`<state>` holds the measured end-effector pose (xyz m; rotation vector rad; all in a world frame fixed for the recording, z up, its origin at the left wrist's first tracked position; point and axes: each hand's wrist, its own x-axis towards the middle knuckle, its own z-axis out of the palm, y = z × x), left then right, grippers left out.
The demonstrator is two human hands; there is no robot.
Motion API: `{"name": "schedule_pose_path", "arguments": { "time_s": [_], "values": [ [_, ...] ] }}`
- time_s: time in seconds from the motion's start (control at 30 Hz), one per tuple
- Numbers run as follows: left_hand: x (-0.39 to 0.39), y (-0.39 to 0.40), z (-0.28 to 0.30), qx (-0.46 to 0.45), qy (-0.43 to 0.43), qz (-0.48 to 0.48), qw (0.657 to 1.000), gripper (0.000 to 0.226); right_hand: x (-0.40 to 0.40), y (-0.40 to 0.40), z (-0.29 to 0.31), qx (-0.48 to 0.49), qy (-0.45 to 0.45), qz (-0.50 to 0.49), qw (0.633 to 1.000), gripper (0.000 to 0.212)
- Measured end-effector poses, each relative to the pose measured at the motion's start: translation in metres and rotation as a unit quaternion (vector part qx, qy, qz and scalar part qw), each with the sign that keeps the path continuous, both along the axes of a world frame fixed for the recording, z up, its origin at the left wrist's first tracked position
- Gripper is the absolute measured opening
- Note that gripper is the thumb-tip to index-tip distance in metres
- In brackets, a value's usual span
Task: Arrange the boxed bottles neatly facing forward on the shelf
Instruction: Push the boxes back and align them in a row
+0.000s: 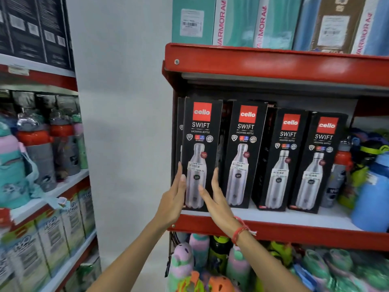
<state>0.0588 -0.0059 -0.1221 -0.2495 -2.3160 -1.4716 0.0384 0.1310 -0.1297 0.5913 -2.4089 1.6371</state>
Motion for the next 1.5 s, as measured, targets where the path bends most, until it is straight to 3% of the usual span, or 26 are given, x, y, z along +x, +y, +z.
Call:
{"name": "schedule_pose_path", "arguments": {
  "time_s": [0.27,0.53,0.63,0.7,0.77,0.83,0.93,1.07,1.3,1.5],
  "values": [
    [0.031,-0.006,-0.013,0.008,0.028,-0.004,1.0,0.048,0.03,0.013,-0.009,0.006,0.004,0.006,1.0,0.073],
    [0.032,0.003,-0.019,-0.017,0.029,0.056,0.998,0.051,0.033,0.023,-0.009,0.018,0.017,0.014,1.0,0.069],
    [0.037,0.025,-0.018,-0.015,0.189,0.159,0.969,0.048,0.027,0.038,-0.009,-0.027,0.054,-0.073,0.995,0.06],
    [0.034,0.045,-0.011,-0.018,0.274,0.123,0.954,0.037,0.016,0.054,-0.009,-0.054,0.062,-0.14,0.987,0.053],
    [0.028,0.073,-0.006,-0.021,0.233,0.005,0.972,0.037,0.003,0.073,-0.007,-0.048,0.04,-0.178,0.982,0.052],
    [0.017,0.097,-0.007,-0.012,0.117,-0.076,0.99,0.051,-0.008,0.084,-0.007,-0.035,-0.002,-0.172,0.984,0.055],
    [-0.006,0.123,-0.007,0.052,-0.012,-0.082,0.995,0.074,-0.018,0.092,-0.006,-0.018,-0.048,-0.144,0.988,0.061],
    [-0.024,0.127,-0.004,0.101,-0.089,-0.074,0.988,0.077,-0.021,0.099,-0.002,0.002,-0.065,-0.127,0.99,0.062],
    [0.006,0.127,-0.009,0.034,-0.081,-0.049,0.995,0.075,0.002,0.115,-0.007,0.023,-0.055,-0.093,0.994,0.06],
    [0.037,0.116,-0.009,0.031,-0.074,-0.037,0.996,0.069,0.034,0.121,-0.01,-0.004,-0.038,-0.078,0.996,0.054]
  ]
}}
